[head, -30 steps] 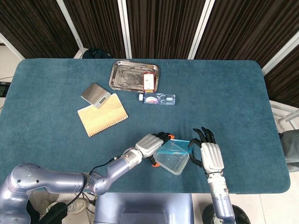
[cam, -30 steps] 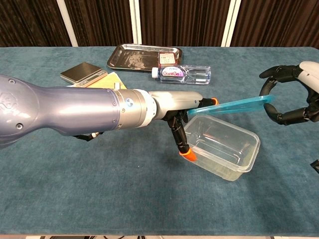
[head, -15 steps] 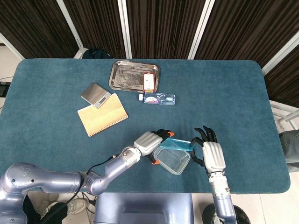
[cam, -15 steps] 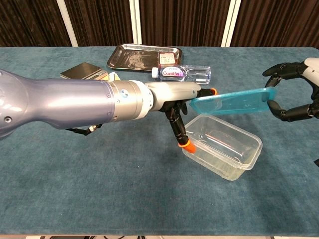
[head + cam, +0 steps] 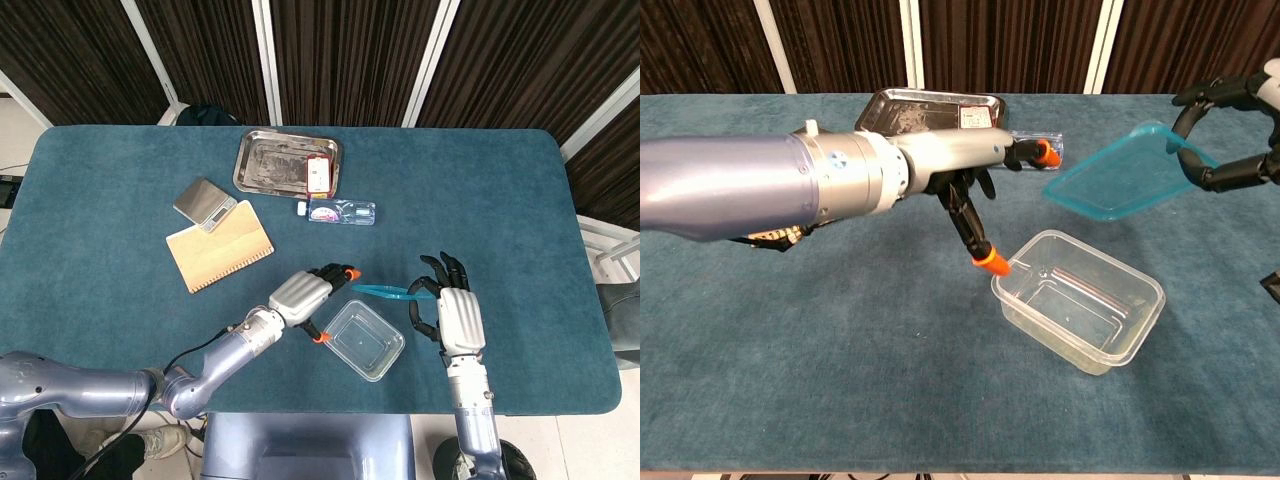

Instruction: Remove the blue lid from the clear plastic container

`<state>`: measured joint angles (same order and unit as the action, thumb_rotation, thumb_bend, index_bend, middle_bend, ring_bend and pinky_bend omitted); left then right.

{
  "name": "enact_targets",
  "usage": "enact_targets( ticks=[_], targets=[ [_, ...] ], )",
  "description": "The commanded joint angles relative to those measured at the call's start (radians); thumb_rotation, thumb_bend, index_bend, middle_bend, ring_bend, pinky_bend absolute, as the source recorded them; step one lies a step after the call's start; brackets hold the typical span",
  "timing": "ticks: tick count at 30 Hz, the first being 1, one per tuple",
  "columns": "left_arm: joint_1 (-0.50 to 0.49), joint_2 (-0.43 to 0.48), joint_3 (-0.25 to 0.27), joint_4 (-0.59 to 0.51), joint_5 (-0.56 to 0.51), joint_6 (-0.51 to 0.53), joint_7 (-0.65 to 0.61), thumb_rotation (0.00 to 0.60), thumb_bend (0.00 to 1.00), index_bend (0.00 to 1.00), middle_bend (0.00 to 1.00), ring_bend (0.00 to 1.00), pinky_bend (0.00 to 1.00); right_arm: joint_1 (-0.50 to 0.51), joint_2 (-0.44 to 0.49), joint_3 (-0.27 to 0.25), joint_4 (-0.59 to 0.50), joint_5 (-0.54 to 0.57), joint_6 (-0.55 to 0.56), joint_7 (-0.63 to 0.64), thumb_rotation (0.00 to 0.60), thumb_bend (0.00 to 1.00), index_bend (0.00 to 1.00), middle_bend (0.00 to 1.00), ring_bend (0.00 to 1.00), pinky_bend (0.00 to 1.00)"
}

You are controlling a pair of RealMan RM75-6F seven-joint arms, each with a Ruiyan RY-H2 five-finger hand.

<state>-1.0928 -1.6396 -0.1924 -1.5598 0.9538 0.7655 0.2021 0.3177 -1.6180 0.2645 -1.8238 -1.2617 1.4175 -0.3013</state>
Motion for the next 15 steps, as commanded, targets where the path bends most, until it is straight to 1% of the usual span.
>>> enact_targets(
  ticks=[1,5,10,15],
  targets=[
    [0.009,0.016,-0.01,-0.013,0.015,0.01,-0.012,0.6,0.0,0.0,0.02,0.02,0.2,0.012,0.005,0.016,-0.008,0.008,-0.003,-0.013,0.6,0.68,0.65,0.2,0.04,0.0],
    [0.022,0.04,-0.023,-0.036,0.033,0.023,-0.034,0.6,0.0,0.0,0.02,0.02,0.2,0.024,0.021,0.043,-0.02,0.022,-0.001,-0.029,0.6,0.68,0.65,0.2,0.04,0.0],
    [0.047,0.085,-0.037,-0.074,0.061,0.046,-0.064,0.6,0.0,0.0,0.02,0.02,0.2,0.026,0.077,0.085,-0.026,0.05,0.001,-0.033,0.6,0.68,0.65,0.2,0.04,0.0],
    [0.081,0.132,-0.045,-0.11,0.081,0.078,-0.093,0.6,0.0,0.0,0.02,0.02,0.2,0.0,0.163,0.091,-0.026,0.063,-0.002,0.001,0.6,0.68,0.65,0.2,0.04,0.0]
  ],
)
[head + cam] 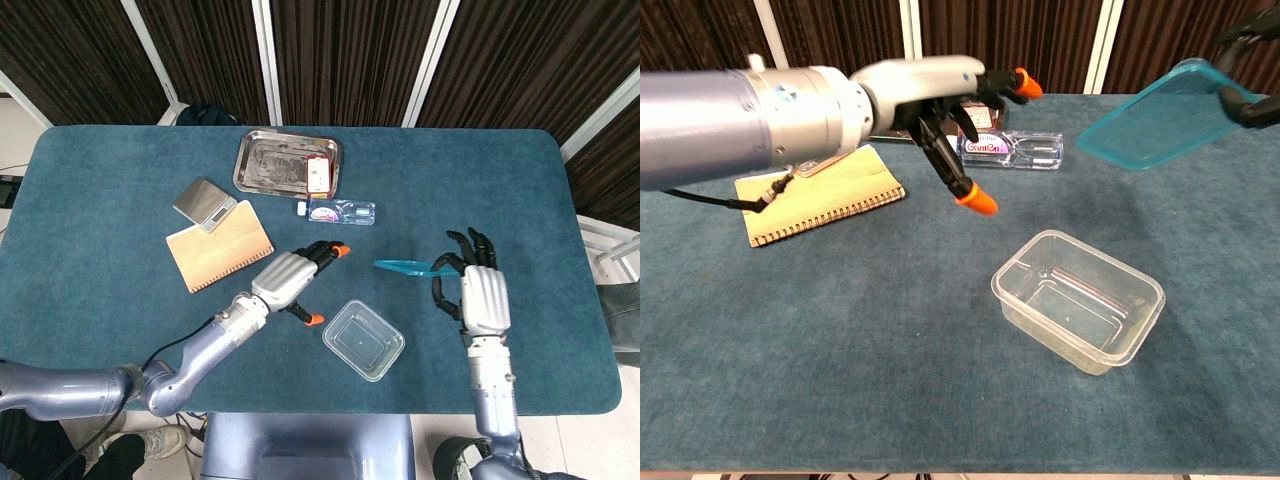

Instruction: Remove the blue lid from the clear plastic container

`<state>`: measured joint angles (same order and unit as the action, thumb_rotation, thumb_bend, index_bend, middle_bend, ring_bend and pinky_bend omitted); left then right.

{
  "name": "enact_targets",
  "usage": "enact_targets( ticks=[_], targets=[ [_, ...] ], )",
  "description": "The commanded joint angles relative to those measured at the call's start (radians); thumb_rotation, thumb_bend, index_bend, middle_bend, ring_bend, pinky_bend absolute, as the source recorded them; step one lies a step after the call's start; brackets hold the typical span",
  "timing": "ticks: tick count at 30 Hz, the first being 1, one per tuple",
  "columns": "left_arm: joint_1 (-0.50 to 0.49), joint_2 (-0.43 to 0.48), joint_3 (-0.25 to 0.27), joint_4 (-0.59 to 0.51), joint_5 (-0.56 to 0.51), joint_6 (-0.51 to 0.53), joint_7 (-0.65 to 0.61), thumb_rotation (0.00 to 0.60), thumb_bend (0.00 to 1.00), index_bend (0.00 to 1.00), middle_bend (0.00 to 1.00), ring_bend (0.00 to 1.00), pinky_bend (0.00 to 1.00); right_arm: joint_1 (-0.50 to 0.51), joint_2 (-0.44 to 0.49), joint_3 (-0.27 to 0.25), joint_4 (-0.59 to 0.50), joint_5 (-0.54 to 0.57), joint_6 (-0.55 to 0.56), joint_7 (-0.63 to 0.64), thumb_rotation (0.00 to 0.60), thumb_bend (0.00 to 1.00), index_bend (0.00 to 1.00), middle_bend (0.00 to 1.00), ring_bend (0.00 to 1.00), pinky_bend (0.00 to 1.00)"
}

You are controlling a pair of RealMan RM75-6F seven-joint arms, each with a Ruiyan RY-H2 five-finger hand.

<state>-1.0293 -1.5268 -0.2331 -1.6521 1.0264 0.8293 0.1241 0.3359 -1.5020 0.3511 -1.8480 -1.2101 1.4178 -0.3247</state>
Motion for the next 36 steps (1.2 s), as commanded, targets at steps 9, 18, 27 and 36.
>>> enact_targets(
  ticks=[9,18,27,36],
  targets=[
    [0.11,0.136,0.024,-0.113,0.047,0.083,-0.052,0.6,0.0,0.0,0.03,0.02,0.2,-0.065,0.162,-0.022,0.042,0.035,-0.022,0.087,0.6,0.68,0.65,0.2,0.04,0.0],
    [0.279,0.277,0.123,-0.207,0.184,0.216,-0.124,0.6,0.0,0.0,0.03,0.02,0.2,-0.072,0.191,-0.039,0.082,0.071,-0.049,0.12,0.6,0.68,0.65,0.2,0.04,0.0],
    [0.446,0.339,0.247,-0.204,0.391,0.376,-0.199,0.6,0.0,0.0,0.03,0.02,0.2,-0.055,0.147,-0.063,0.168,0.099,-0.066,0.096,0.6,0.68,0.55,0.19,0.04,0.0],
    [0.559,0.375,0.306,-0.176,0.48,0.482,-0.232,0.6,0.0,0.0,0.02,0.02,0.17,-0.045,0.148,-0.066,0.18,0.132,-0.073,0.057,0.6,0.34,0.0,0.0,0.0,0.0]
  ],
)
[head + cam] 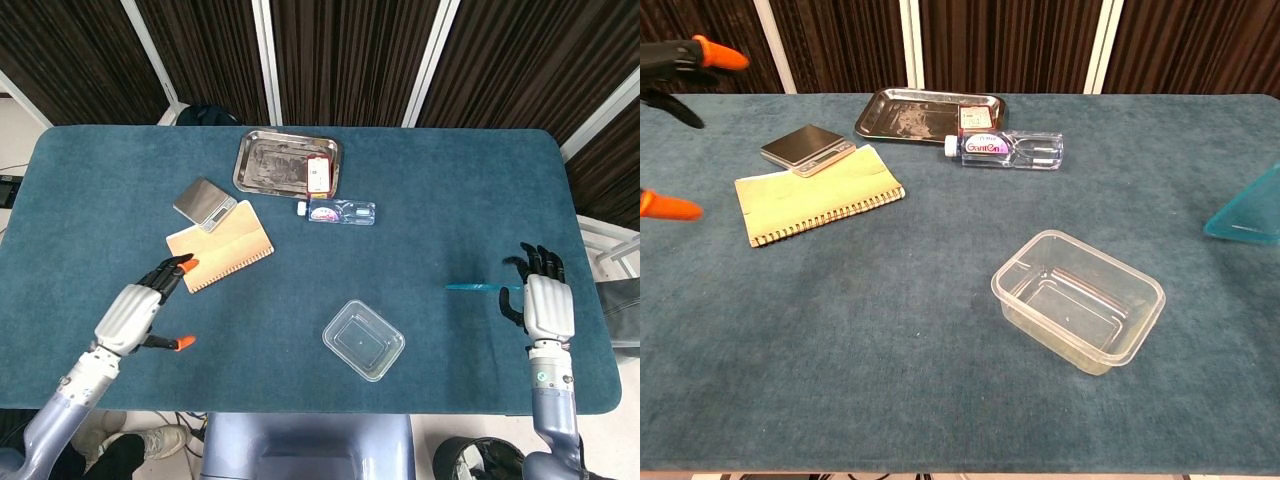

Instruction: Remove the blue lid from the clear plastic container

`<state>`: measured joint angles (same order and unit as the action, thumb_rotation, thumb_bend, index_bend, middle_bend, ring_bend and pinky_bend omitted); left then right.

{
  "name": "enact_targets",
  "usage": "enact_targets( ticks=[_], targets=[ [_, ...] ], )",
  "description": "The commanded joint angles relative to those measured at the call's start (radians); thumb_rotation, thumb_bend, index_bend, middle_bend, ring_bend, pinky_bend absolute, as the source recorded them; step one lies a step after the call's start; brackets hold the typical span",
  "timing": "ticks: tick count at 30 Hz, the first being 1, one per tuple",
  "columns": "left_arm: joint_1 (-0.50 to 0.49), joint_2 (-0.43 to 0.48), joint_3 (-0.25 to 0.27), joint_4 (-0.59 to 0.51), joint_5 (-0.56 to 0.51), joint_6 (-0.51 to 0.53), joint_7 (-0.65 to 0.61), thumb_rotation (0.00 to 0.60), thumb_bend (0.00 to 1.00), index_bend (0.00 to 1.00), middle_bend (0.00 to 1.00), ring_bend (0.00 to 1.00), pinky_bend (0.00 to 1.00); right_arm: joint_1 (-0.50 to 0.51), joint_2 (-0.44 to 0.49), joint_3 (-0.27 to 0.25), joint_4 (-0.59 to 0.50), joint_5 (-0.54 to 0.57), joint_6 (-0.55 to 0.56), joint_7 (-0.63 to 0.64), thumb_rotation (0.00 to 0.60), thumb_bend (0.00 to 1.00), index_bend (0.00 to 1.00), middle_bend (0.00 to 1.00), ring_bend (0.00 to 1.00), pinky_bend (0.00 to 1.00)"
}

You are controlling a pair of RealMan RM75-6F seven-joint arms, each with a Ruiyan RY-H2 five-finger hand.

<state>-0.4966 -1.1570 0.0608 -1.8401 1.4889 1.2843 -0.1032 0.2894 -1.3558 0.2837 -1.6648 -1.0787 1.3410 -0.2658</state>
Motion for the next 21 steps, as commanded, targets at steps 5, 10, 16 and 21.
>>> enact_targets(
  ticks=[5,10,16,21],
  targets=[
    [0.084,-0.008,0.021,0.037,0.026,0.081,0.019,0.6,0.0,0.0,0.02,0.0,0.17,-0.001,0.02,0.01,-0.025,-0.003,0.02,-0.002,0.6,0.32,0.0,0.0,0.0,0.0],
    [0.127,-0.016,0.025,0.048,0.035,0.114,0.015,0.6,0.0,0.0,0.02,0.0,0.17,-0.017,0.069,0.009,-0.068,-0.015,0.029,0.015,0.6,0.32,0.0,0.0,0.0,0.0],
    [0.168,-0.013,0.048,0.062,0.073,0.138,0.057,0.6,0.01,0.0,0.02,0.0,0.15,-0.068,0.172,-0.054,-0.117,-0.102,0.039,0.048,0.6,0.32,0.0,0.0,0.0,0.0],
    [0.218,-0.018,0.077,0.091,0.122,0.181,0.154,0.6,0.04,0.02,0.01,0.0,0.12,-0.142,0.264,-0.151,-0.116,-0.24,0.077,0.117,0.6,0.32,0.0,0.0,0.0,0.0]
  ],
)
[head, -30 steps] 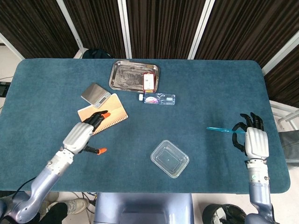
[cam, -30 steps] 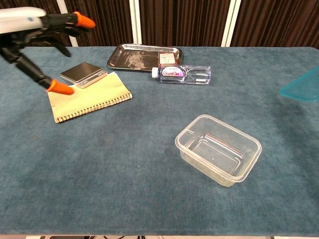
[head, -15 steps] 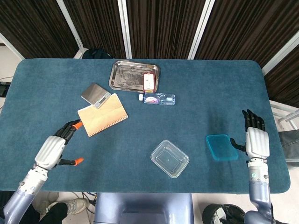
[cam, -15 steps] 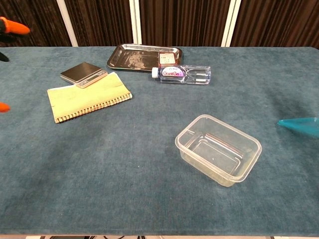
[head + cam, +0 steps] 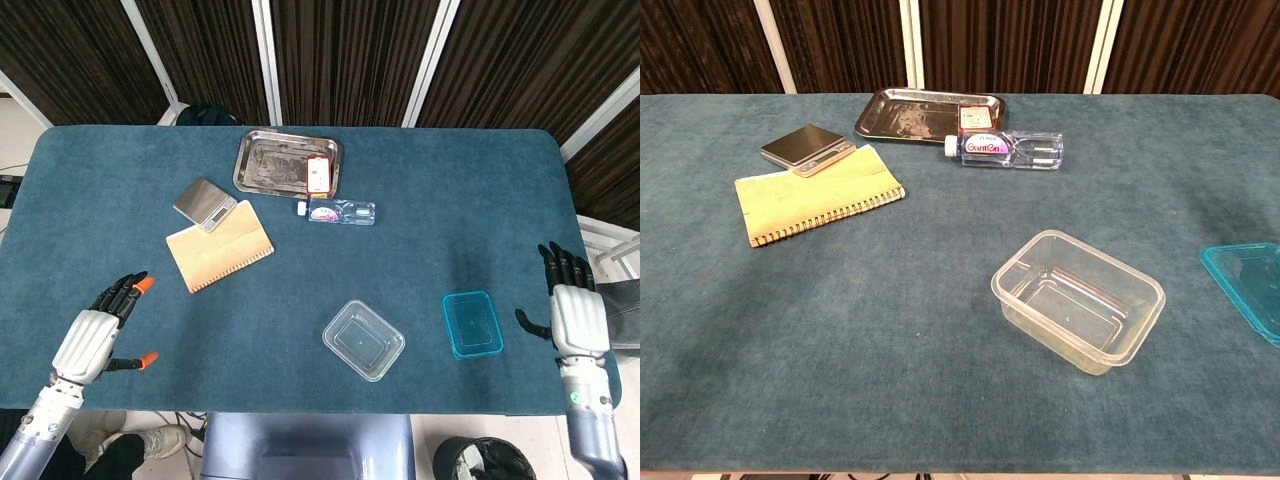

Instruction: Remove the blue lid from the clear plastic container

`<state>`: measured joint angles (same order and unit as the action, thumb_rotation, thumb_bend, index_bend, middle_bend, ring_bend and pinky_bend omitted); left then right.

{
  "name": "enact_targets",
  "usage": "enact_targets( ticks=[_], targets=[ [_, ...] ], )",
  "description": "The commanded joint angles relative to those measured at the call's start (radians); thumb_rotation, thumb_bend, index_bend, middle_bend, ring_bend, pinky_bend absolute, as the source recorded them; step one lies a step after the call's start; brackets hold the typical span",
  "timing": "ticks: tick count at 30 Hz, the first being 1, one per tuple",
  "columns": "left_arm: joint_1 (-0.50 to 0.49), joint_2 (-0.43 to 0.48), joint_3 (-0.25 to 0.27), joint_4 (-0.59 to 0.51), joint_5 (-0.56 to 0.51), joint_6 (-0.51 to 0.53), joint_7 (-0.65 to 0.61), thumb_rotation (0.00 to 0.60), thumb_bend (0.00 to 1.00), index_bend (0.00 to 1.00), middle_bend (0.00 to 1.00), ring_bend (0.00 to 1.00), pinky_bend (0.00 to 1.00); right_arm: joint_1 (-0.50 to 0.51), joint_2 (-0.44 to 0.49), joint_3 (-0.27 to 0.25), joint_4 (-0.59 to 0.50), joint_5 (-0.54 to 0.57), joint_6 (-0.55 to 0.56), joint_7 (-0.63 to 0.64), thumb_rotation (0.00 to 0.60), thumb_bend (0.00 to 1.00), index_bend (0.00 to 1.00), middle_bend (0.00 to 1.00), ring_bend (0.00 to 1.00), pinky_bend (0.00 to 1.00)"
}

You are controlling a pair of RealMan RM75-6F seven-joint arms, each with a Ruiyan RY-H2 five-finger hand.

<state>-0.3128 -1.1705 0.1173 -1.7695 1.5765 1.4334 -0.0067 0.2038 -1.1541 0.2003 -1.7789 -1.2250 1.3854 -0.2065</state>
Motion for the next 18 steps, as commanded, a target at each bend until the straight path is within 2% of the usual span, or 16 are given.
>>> enact_targets(
  ticks=[1,5,9,13,18],
  targets=[
    [0.045,-0.005,0.027,0.026,0.046,0.042,0.076,0.6,0.04,0.02,0.0,0.0,0.11,-0.071,0.074,-0.084,0.003,-0.121,0.045,0.083,0.6,0.32,0.0,0.0,0.0,0.0],
    [0.079,-0.011,0.04,0.066,0.086,0.081,0.131,0.6,0.03,0.0,0.0,0.0,0.02,-0.114,0.111,-0.13,0.018,-0.212,0.095,0.14,0.6,0.28,0.0,0.0,0.0,0.0],
    [0.1,-0.011,0.032,0.114,0.104,0.11,0.146,0.6,0.01,0.0,0.0,0.0,0.0,-0.15,0.128,-0.176,0.087,-0.303,0.149,0.126,0.6,0.24,0.0,0.0,0.0,0.0],
    [0.113,-0.011,0.019,0.149,0.111,0.129,0.155,0.6,0.0,0.0,0.0,0.0,0.0,-0.171,0.127,-0.188,0.106,-0.316,0.172,0.115,0.6,0.24,0.0,0.0,0.0,0.0],
    [0.126,-0.017,0.007,0.15,0.094,0.117,0.159,0.6,0.0,0.0,0.0,0.0,0.0,-0.186,0.108,-0.176,0.123,-0.324,0.21,0.112,0.6,0.24,0.0,0.0,0.0,0.0]
  ],
)
